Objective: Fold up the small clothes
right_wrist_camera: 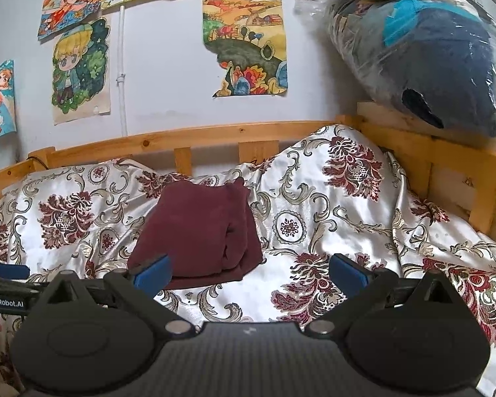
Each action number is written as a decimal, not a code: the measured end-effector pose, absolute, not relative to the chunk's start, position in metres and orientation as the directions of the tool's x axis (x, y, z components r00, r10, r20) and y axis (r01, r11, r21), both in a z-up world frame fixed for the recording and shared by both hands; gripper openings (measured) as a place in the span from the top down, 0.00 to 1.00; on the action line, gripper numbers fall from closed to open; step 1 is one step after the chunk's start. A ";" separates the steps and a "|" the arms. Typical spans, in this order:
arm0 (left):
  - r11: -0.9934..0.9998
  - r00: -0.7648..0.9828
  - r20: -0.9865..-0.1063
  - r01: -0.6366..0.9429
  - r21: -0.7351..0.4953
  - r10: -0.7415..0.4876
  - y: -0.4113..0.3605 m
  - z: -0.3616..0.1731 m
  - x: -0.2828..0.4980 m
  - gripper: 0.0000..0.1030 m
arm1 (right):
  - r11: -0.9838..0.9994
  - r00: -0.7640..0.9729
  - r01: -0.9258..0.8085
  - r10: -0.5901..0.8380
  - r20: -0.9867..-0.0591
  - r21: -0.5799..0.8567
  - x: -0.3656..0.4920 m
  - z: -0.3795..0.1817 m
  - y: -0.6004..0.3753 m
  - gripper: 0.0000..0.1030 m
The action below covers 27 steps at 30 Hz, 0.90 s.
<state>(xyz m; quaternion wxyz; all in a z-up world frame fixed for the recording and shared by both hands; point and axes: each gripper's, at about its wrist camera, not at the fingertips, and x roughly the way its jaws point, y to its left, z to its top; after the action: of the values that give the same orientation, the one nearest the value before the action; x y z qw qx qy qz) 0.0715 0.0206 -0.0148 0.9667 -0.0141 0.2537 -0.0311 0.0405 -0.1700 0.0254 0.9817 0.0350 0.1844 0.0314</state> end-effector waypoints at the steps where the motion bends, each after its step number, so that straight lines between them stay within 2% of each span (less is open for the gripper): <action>1: 0.998 0.869 -0.490 0.053 -0.043 -0.067 0.021 -0.015 0.072 0.01 | 0.995 0.930 -0.047 0.075 -0.360 0.085 0.040 0.025 -0.170 0.00; 27: 0.998 0.860 -0.507 0.044 -0.039 -0.058 0.024 -0.020 0.073 0.01 | 0.995 0.929 -0.041 0.073 -0.364 0.094 0.041 0.025 -0.172 0.00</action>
<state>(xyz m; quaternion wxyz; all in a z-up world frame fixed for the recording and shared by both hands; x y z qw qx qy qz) 0.0734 0.0236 -0.0204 0.9643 -0.0132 0.2632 -0.0263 0.0411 -0.1722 0.0250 0.9811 0.0422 0.1866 0.0292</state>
